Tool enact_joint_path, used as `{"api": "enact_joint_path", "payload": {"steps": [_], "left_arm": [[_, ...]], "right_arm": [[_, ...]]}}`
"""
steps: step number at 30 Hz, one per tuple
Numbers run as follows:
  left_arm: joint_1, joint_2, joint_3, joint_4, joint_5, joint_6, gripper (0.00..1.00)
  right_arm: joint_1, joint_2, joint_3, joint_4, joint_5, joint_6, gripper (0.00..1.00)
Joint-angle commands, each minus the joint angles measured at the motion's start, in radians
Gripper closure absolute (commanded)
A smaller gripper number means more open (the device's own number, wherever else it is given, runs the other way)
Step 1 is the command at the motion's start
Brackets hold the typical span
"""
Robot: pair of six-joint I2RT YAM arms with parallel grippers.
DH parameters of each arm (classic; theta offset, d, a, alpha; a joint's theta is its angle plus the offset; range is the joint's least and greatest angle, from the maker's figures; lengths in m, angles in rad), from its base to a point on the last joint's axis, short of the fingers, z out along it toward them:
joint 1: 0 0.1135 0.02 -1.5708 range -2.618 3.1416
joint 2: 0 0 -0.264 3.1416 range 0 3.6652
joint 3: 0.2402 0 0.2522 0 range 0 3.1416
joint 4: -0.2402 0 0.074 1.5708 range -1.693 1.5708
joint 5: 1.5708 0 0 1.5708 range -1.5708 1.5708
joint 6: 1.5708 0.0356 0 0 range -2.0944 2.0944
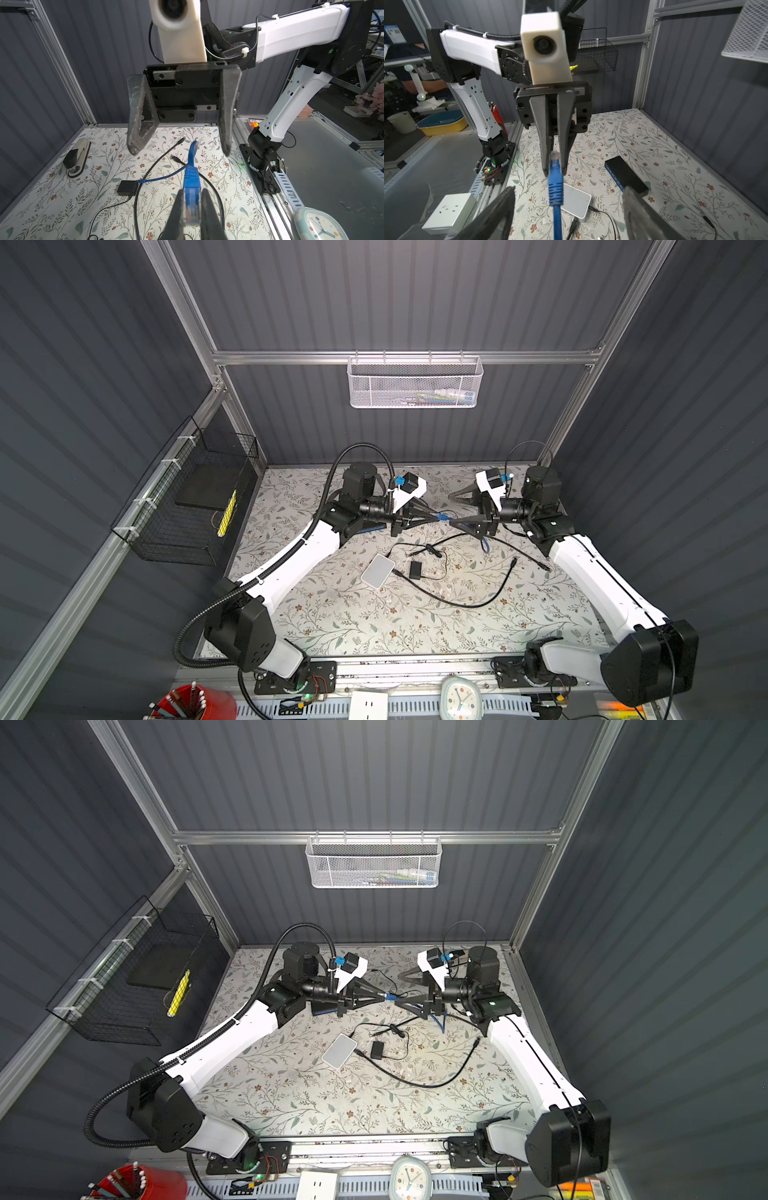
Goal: Insert the plug into the switch port
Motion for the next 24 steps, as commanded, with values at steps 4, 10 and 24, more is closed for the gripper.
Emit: {"api": "enact_joint_path", "payload": {"steps": [4, 10, 24], "left_arm": [[-0.002, -0.033, -0.011, 0.014, 0.033, -0.016, 0.94], [-0.001, -0.036, -0.01, 0.016, 0.032, -0.018, 0.93], [0.0, -0.02, -0.003, 0.059, 0.044, -0.059, 0.93]], "right_arm": [[0.02, 0.002, -0.035, 0.057, 0.064, -0.122, 0.26], [0.022, 0.027, 0.0, 0.038, -0.054, -0.118, 0.47], [0.034, 0.006, -0.033, 0.101, -0.055, -0.069, 0.61]]}}
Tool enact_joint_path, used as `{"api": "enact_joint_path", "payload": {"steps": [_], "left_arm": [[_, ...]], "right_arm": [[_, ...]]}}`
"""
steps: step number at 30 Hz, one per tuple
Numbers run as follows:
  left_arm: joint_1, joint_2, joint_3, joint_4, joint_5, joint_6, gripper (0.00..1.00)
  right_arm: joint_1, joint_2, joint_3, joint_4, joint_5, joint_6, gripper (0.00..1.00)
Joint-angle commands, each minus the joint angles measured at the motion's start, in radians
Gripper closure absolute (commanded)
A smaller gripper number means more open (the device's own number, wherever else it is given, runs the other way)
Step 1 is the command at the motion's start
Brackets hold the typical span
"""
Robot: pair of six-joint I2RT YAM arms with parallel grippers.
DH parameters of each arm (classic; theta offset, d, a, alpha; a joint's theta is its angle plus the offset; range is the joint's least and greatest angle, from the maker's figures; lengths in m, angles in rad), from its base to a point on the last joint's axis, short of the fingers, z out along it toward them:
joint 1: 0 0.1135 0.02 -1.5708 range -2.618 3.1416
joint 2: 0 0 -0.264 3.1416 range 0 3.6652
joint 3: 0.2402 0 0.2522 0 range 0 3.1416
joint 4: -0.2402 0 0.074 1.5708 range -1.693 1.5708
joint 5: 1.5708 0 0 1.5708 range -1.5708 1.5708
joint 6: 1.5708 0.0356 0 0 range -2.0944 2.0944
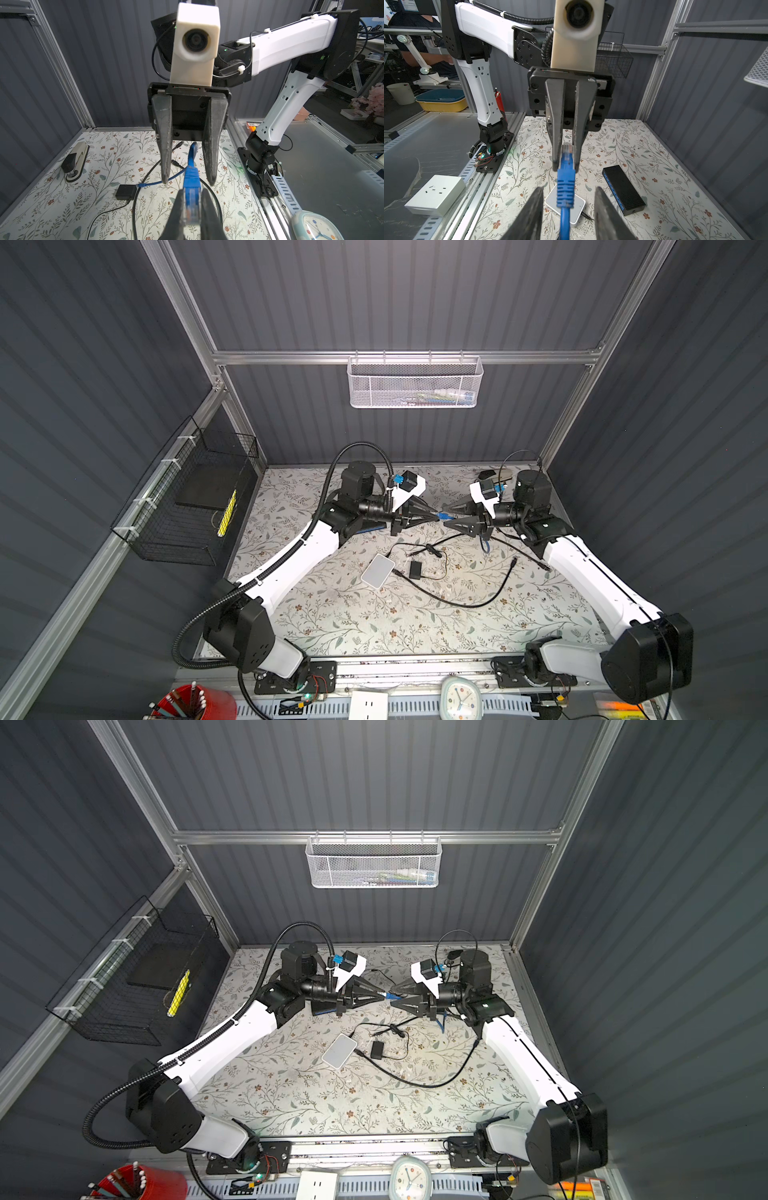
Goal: Insert the plug into the switch port
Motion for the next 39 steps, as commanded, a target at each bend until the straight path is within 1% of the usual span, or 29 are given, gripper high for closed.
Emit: {"api": "enact_joint_path", "payload": {"steps": [1, 4, 8, 19, 25, 29, 30, 36, 39], "left_arm": [[0.0, -0.011, -0.004, 0.028, 0.028, -0.026, 0.93], [-0.001, -0.009, -0.005, 0.045, 0.028, -0.039, 0.93], [0.0, -0.002, -0.003, 0.055, 0.03, -0.045, 0.93], [0.0, 0.0, -0.007, 0.063, 0.034, -0.053, 0.93], [-0.001, 0.0, -0.011, 0.067, 0.035, -0.055, 0.93], [0.0, 0.0, -0.012, 0.067, 0.035, -0.054, 0.93], [-0.001, -0.001, -0.012, 0.067, 0.035, -0.055, 0.93], [-0.001, -0.003, -0.017, 0.065, 0.035, -0.053, 0.93], [-0.001, -0.005, -0.019, 0.065, 0.033, -0.053, 0.92]], "right_arm": [[0.008, -0.008, -0.004, 0.048, -0.019, 0.036, 0.63], [0.015, -0.005, -0.001, 0.046, -0.023, 0.038, 0.65], [0.015, -0.008, 0.001, 0.043, -0.027, 0.038, 0.71], [0.021, -0.006, 0.001, 0.092, -0.024, 0.089, 0.71], [0.03, 0.002, 0.009, 0.088, -0.024, 0.09, 0.7], [0.033, 0.001, 0.011, 0.081, -0.024, 0.082, 0.72], [0.033, 0.0, 0.012, 0.076, -0.023, 0.078, 0.73], [0.033, -0.004, 0.015, 0.053, -0.024, 0.061, 0.91], [0.033, -0.007, 0.015, 0.054, -0.024, 0.062, 0.95]]}}
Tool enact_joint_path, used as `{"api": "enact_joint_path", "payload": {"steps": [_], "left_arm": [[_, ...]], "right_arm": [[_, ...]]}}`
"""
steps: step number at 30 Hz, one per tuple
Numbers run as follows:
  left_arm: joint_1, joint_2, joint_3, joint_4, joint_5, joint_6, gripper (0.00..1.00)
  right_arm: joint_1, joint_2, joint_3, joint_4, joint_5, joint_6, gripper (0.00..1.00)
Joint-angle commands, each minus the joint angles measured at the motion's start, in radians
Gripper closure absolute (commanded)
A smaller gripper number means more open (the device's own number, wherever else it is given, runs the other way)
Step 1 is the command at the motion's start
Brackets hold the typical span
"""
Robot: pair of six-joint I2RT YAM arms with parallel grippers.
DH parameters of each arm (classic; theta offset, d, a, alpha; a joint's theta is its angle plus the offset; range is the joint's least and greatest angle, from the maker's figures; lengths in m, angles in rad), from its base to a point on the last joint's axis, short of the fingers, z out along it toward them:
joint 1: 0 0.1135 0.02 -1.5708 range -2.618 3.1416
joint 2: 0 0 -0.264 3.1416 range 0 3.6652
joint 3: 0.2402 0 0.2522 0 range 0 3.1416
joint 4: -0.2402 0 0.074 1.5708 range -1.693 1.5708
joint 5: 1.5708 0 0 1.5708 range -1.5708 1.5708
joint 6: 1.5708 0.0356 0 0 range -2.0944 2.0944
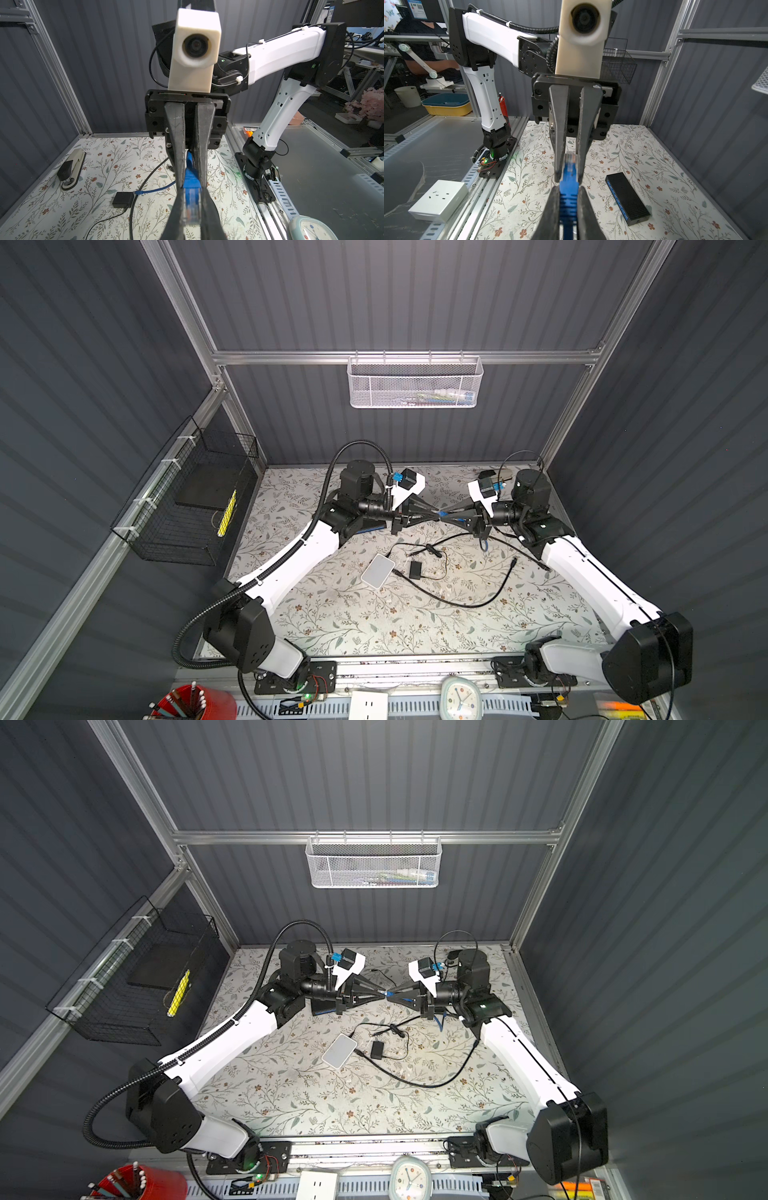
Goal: Insert the plug into the switch port
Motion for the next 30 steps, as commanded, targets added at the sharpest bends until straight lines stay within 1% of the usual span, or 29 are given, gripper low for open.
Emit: {"api": "enact_joint_path", "payload": {"steps": [1, 3, 8, 10, 11, 13, 15, 16, 17, 18, 20, 22, 24, 25, 27, 29, 30], "left_arm": [[0.0, -0.005, -0.015, 0.014, 0.012, -0.009, 0.91], [0.0, -0.007, -0.016, 0.011, 0.009, -0.01, 0.87], [0.0, -0.023, -0.015, -0.004, -0.007, -0.003, 0.48], [0.005, -0.045, -0.02, -0.019, -0.03, 0.011, 0.37], [0.014, -0.063, -0.03, -0.02, -0.051, 0.013, 0.35], [0.048, -0.114, -0.058, -0.013, -0.122, -0.006, 0.3], [0.099, -0.182, -0.119, 0.056, -0.196, -0.071, 0.29], [0.12, -0.222, -0.159, 0.086, -0.278, -0.127, 0.26], [0.13, -0.256, -0.203, 0.095, -0.381, -0.183, 0.18], [0.134, -0.285, -0.232, 0.09, -0.453, -0.22, 0.12], [0.137, -0.327, -0.296, 0.05, -0.551, -0.262, 0.11], [0.139, -0.352, -0.357, 0.016, -0.608, -0.32, 0.1], [0.139, -0.37, -0.426, -0.027, -0.663, -0.402, 0.09], [0.139, -0.372, -0.453, -0.074, -0.688, -0.428, 0.08], [0.139, -0.374, -0.497, -0.158, -0.762, -0.481, 0.07], [0.137, -0.379, -0.568, -0.145, -0.757, -0.488, 0.06], [0.136, -0.387, -0.612, -0.109, -0.753, -0.499, 0.05]], "right_arm": [[0.007, -0.01, 0.015, -0.005, -0.023, 0.0, 0.95], [0.007, -0.012, 0.015, -0.005, -0.019, 0.0, 0.96], [0.001, -0.023, 0.013, -0.05, 0.004, -0.037, 0.97], [-0.006, -0.025, 0.015, -0.074, 0.012, -0.039, 0.97], [-0.012, -0.028, 0.015, -0.094, 0.02, -0.042, 0.97], [-0.022, -0.044, 0.022, -0.18, 0.054, -0.09, 0.97], [-0.026, -0.078, 0.028, -0.279, 0.135, -0.17, 0.97], [-0.028, -0.102, 0.023, -0.312, 0.189, -0.193, 0.97], [-0.031, -0.125, 0.013, -0.328, 0.227, -0.207, 0.97], [-0.033, -0.14, -0.001, -0.334, 0.256, -0.216, 0.97], [-0.032, -0.196, -0.031, -0.341, 0.302, -0.229, 0.97], [-0.029, -0.234, -0.044, -0.359, 0.33, -0.237, 0.97], [-0.025, -0.27, -0.065, -0.373, 0.383, -0.23, 0.96], [-0.026, -0.283, -0.078, -0.386, 0.418, -0.221, 0.96], [-0.026, -0.3, -0.106, -0.403, 0.451, -0.201, 0.96], [-0.026, -0.326, -0.147, -0.374, 0.468, -0.136, 0.96], [-0.025, -0.342, -0.175, -0.349, 0.472, -0.104, 0.96]]}}
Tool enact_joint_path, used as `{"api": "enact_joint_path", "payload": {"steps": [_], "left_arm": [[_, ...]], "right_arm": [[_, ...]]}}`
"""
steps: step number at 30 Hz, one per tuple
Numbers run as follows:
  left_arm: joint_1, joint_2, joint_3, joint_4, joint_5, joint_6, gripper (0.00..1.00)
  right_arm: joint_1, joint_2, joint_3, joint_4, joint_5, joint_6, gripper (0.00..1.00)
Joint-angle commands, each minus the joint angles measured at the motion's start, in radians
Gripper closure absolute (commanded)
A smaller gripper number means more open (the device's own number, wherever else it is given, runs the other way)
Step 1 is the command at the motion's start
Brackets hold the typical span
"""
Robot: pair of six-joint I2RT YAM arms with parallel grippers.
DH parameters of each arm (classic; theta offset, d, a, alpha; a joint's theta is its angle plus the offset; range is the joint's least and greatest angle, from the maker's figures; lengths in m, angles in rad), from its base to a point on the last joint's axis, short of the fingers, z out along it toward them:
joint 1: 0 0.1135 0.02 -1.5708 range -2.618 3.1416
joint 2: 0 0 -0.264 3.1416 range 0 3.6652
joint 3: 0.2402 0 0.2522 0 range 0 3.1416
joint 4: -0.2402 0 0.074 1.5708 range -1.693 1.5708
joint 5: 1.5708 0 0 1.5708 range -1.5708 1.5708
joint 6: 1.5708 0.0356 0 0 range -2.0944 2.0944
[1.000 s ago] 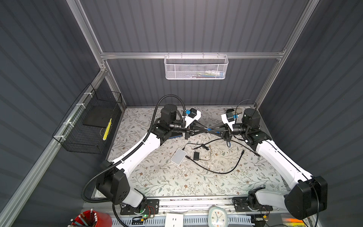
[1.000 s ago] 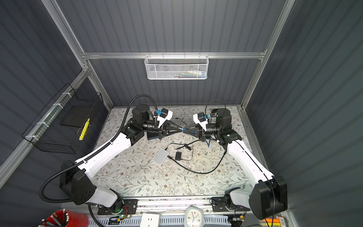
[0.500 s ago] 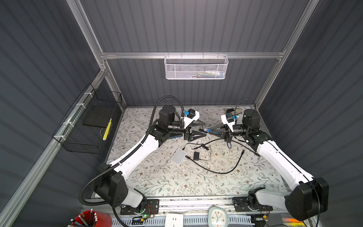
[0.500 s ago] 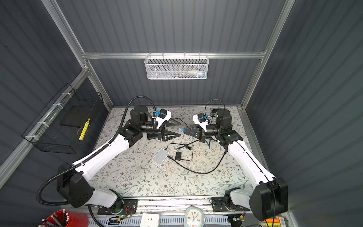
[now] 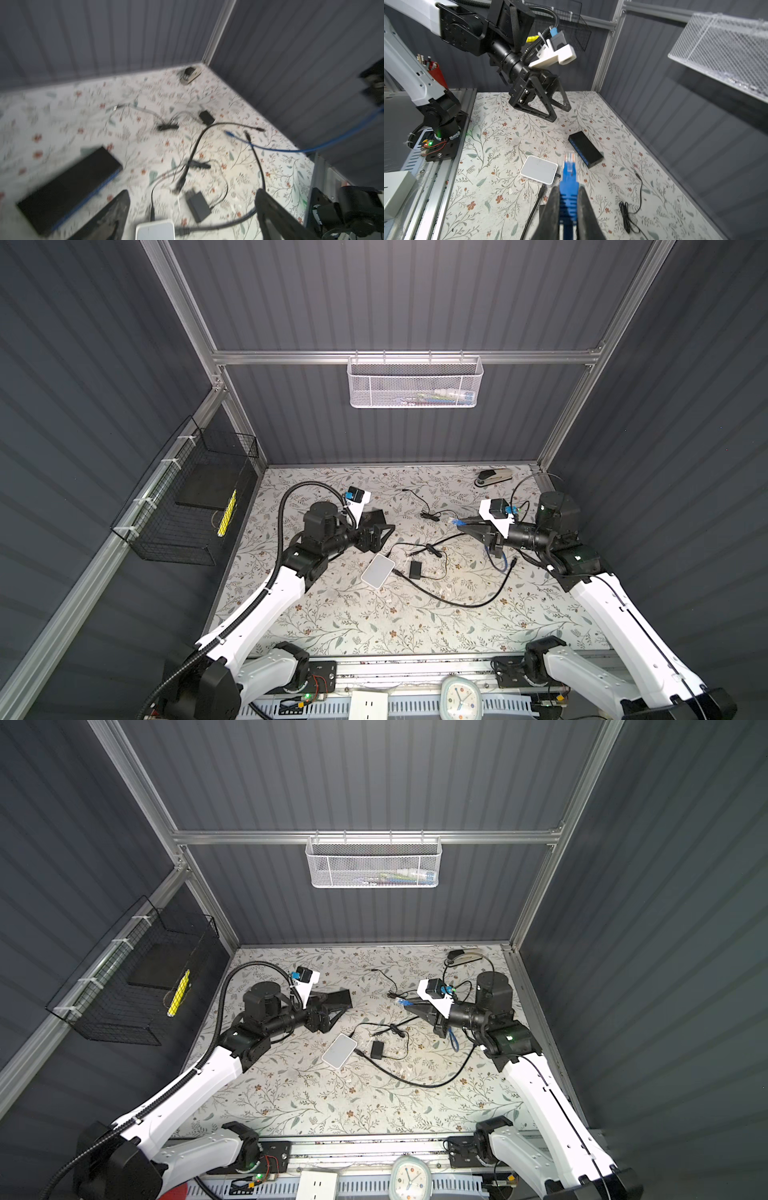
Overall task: Insert the plug into the switch port
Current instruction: 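Move the left gripper down over the small white router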
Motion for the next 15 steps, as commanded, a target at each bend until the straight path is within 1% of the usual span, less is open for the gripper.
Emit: {"api": "enact_joint_path", "payload": {"steps": [1, 2, 4, 5, 7, 9, 11, 12, 13, 15], "left_arm": [[-0.009, -0.025, -0.118, 0.009, -0.066, -0.073, 0.05], [-0.019, -0.036, -0.173, 0.057, -0.069, -0.061, 0.04], [-0.061, -0.067, -0.29, 0.22, -0.097, 0.008, 0.01], [-0.086, -0.075, -0.34, 0.276, -0.129, 0.054, 0.0], [-0.139, -0.077, -0.431, 0.39, -0.229, 0.157, 0.0], [-0.15, -0.043, -0.475, 0.484, -0.283, 0.188, 0.0], [-0.156, 0.026, -0.494, 0.541, -0.285, 0.201, 0.0], [-0.185, 0.06, -0.497, 0.551, -0.304, 0.216, 0.0], [-0.221, 0.081, -0.507, 0.574, -0.346, 0.229, 0.0], [-0.277, 0.088, -0.526, 0.603, -0.43, 0.239, 0.0]], "right_arm": [[0.002, -0.036, -0.075, 0.022, 0.064, 0.104, 0.96], [0.002, -0.045, -0.098, 0.046, 0.063, 0.129, 0.96], [0.002, -0.055, -0.123, 0.075, 0.042, 0.162, 0.96], [0.002, -0.054, -0.126, 0.077, 0.032, 0.172, 0.96], [0.002, -0.048, -0.12, 0.075, 0.01, 0.188, 0.96], [0.001, -0.041, -0.109, 0.077, -0.007, 0.203, 0.96], [0.001, -0.03, -0.094, 0.068, -0.023, 0.206, 0.96], [0.002, -0.028, -0.089, 0.065, -0.027, 0.206, 0.96], [0.001, -0.026, -0.084, 0.061, -0.029, 0.202, 0.96], [0.0, -0.024, -0.078, 0.053, -0.028, 0.199, 0.96]]}}
